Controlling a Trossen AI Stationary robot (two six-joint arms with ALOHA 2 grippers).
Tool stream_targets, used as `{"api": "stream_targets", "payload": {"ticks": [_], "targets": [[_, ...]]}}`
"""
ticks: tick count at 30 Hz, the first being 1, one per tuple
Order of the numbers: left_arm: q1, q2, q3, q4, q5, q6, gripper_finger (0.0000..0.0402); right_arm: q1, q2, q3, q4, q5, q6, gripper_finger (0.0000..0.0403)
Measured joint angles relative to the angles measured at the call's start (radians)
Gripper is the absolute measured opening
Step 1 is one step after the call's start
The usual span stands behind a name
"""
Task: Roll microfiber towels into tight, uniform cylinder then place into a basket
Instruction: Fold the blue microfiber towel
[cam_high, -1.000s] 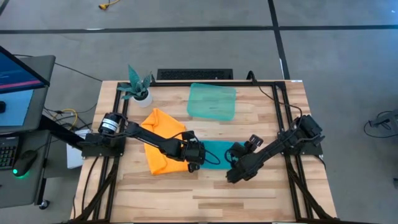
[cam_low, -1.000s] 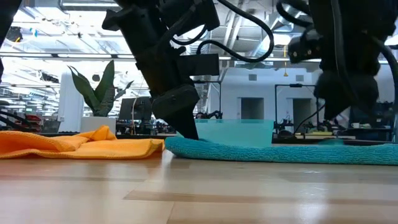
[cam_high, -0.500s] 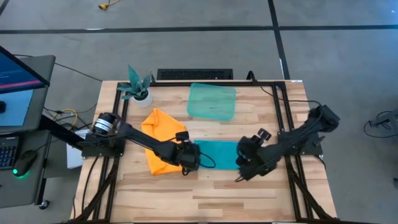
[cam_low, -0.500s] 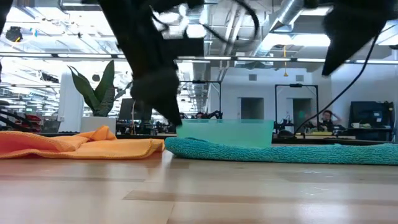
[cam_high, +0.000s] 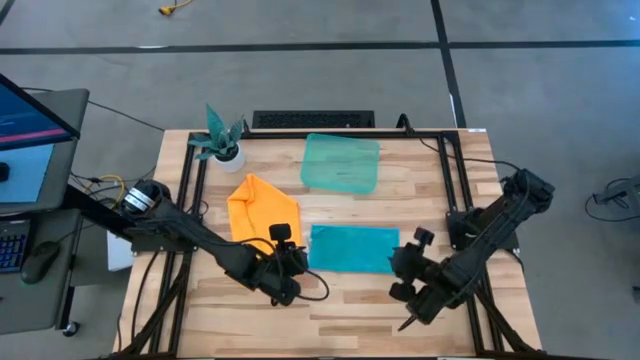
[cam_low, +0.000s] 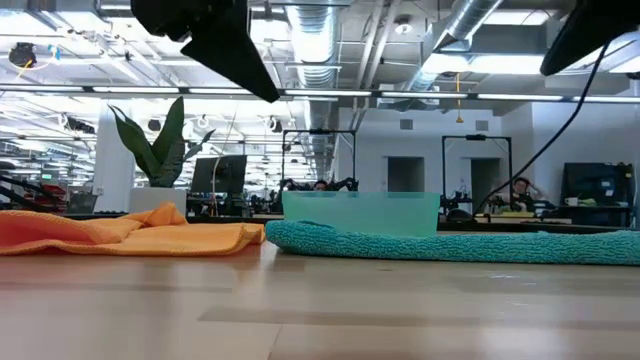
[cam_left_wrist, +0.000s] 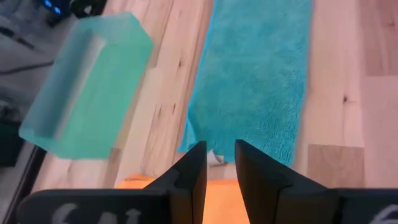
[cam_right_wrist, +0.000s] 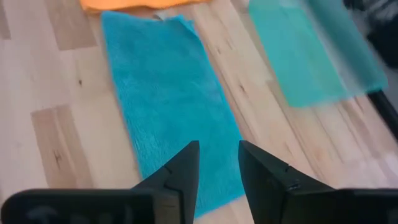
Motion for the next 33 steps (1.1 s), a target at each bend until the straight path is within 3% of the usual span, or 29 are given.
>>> {"api": "stream_targets", "payload": {"ticks": [3, 9, 20, 27, 33], "targets": [[-0.002, 0.000, 0.000, 0.002, -0.001, 0.013, 0.0075, -0.025, 0.043, 0.000, 0.043, -0.016, -0.077, 0.0133], [0.008, 0.000, 0.000, 0.003, -0.002, 0.013, 0.0075, -0.127, 0.124, 0.000, 0.074, -0.214, -0.170, 0.0132], [0.010, 0.001, 0.000, 0.001, 0.021, 0.009, 0.0075, -0.244, 0.223, -0.022, 0.208, -0.402, -0.394, 0.0132], [0.010, 0.001, 0.000, -0.004, 0.041, 0.008, 0.0075, -0.246, 0.180, -0.153, 0.217, -0.420, -0.371, 0.0132], [0.010, 0.001, 0.000, -0.004, 0.046, 0.006, 0.0075, -0.236, 0.011, -0.296, 0.308, -0.403, -0.288, 0.0132]]}}
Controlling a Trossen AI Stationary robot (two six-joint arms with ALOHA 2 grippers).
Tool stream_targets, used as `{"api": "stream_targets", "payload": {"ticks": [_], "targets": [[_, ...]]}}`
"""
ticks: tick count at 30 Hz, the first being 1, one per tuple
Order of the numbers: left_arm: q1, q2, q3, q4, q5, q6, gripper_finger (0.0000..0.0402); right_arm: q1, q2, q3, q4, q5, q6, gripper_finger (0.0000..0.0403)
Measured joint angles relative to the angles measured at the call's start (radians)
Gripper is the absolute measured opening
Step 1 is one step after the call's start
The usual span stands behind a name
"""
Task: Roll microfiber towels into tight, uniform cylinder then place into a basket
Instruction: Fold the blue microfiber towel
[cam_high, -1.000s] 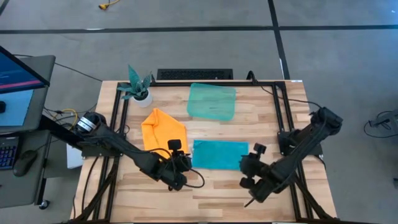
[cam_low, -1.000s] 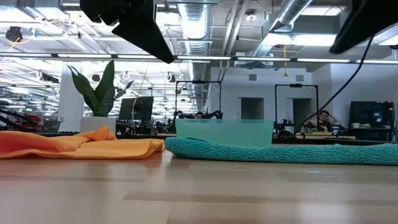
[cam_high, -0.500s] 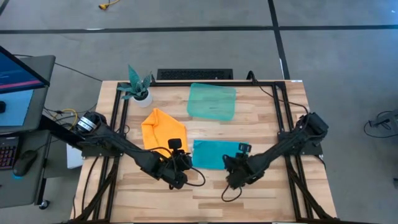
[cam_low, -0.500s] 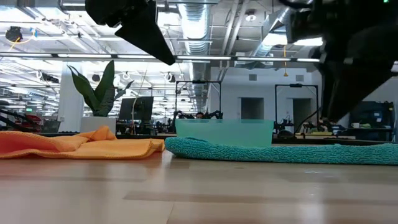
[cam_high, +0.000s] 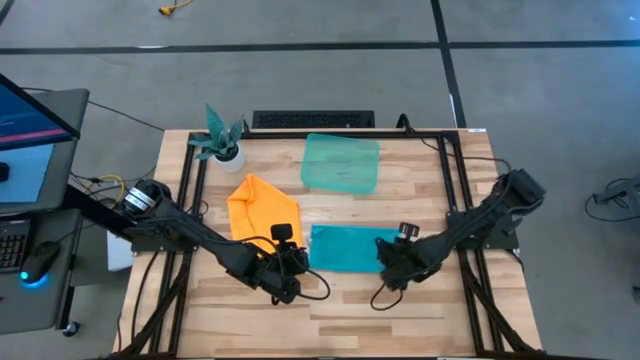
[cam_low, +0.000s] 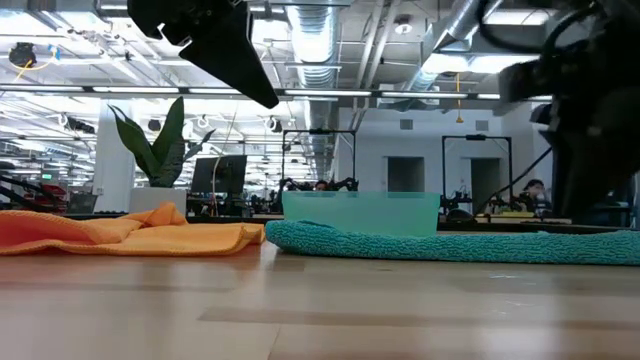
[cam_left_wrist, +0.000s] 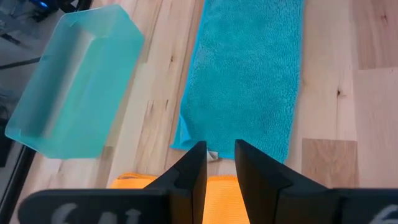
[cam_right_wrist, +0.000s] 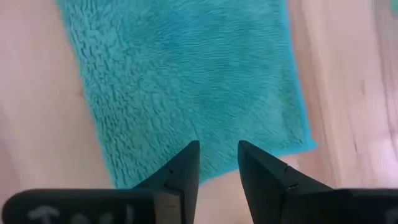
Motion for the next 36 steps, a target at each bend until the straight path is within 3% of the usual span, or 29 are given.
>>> {"api": "stream_targets", "payload": {"ticks": [4, 11, 27, 36], "targets": [[0.000, 0.000, 0.000, 0.001, 0.000, 0.000, 0.0075, 0.030, -0.141, -0.098, 0.131, 0.062, 0.028, 0.0132], [0.000, 0.000, 0.000, 0.005, 0.000, 0.000, 0.0075, 0.019, -0.256, -0.201, 0.358, 0.043, 0.066, 0.0132], [0.000, 0.000, 0.000, 0.005, -0.002, 0.000, 0.0075, -0.118, -0.078, -0.208, 0.388, -0.240, 0.040, 0.0132], [0.000, 0.000, 0.000, 0.005, -0.002, 0.000, 0.0075, -0.227, -0.077, -0.206, 0.255, -0.208, 0.092, 0.0132]]}}
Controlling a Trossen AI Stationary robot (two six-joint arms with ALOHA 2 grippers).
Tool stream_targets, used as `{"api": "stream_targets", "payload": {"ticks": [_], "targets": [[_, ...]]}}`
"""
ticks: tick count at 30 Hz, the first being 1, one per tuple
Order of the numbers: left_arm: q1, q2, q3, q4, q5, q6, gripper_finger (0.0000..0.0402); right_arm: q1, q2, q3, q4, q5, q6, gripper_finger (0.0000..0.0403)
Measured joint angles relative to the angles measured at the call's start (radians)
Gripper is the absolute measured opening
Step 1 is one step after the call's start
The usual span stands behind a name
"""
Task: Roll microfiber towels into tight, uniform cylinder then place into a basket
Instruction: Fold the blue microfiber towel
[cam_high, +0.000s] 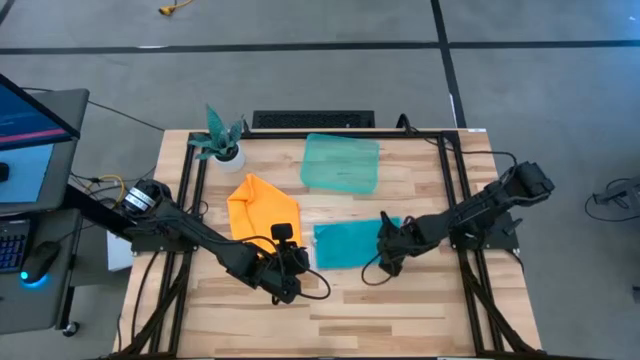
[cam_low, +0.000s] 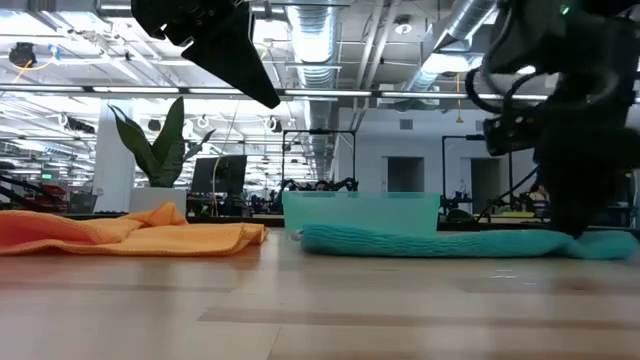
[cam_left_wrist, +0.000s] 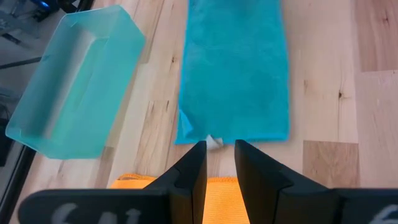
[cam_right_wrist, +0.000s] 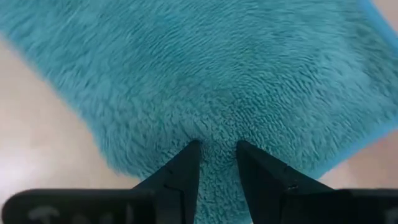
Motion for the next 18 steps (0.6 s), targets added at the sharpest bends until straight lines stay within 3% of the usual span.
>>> {"api": "stream_targets", "payload": {"ticks": [7, 18], "targets": [[0.000, 0.000, 0.000, 0.000, -0.001, 0.000, 0.0075, -0.096, 0.000, -0.001, -0.115, 0.172, 0.037, 0.0132], [0.000, 0.000, 0.000, -0.001, -0.001, 0.000, 0.0075, -0.025, 0.000, 0.066, -0.180, 0.173, 0.045, 0.0132]]}}
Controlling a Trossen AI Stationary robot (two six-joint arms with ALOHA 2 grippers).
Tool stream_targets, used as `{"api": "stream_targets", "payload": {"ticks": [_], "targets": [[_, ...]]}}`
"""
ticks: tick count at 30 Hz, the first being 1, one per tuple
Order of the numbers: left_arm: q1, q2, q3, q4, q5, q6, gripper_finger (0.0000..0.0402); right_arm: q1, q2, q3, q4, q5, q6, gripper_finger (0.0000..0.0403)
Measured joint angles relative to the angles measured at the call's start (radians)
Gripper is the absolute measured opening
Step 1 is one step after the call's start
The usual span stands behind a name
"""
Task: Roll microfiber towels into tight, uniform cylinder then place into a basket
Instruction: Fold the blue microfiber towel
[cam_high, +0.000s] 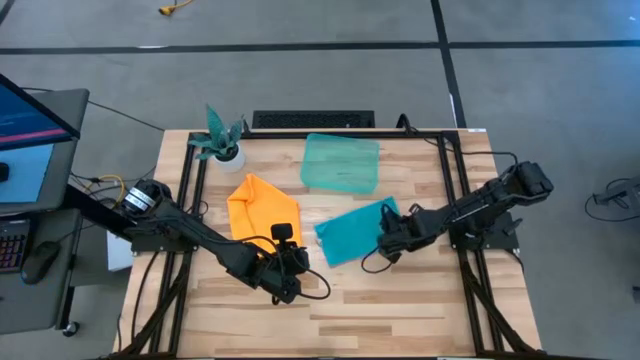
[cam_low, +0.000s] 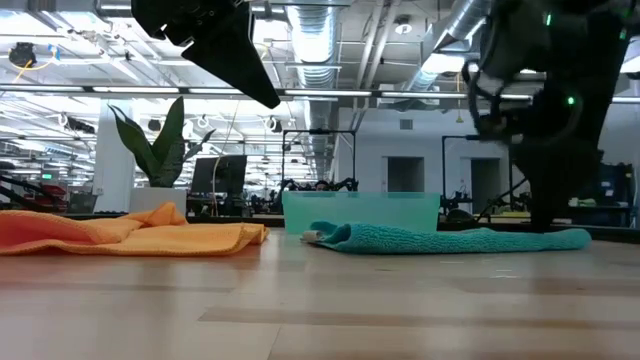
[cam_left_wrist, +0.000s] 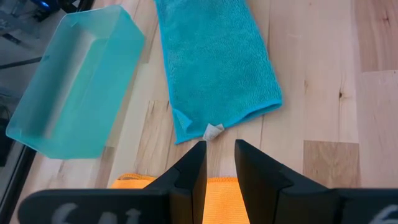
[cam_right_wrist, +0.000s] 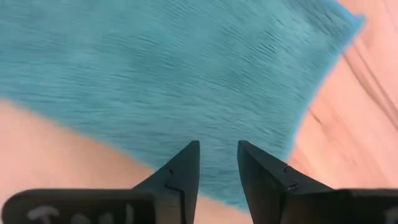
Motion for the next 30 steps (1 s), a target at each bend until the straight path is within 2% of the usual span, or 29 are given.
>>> {"api": "stream_targets", "payload": {"ticks": [4, 11, 14, 22, 30], "targets": [[0.000, 0.000, 0.000, 0.000, 0.000, 0.000, 0.0075, 0.039, 0.000, 0.063, 0.072, 0.026, -0.032, 0.0132], [0.000, 0.000, 0.000, 0.000, 0.000, 0.000, 0.0075, 0.053, 0.000, 0.087, 0.454, 0.025, -0.215, 0.0132], [0.000, 0.000, 0.000, 0.000, 0.000, 0.000, 0.0075, 0.049, 0.000, 0.088, 0.557, 0.026, -0.257, 0.0132], [0.000, 0.000, 0.000, 0.000, 0.000, 0.000, 0.0075, 0.030, 0.057, 0.088, 0.694, 0.074, -0.266, 0.0132], [0.000, 0.000, 0.000, -0.003, 0.000, 0.000, 0.0075, -0.029, 0.182, 0.134, 0.729, 0.022, -0.289, 0.0132]]}}
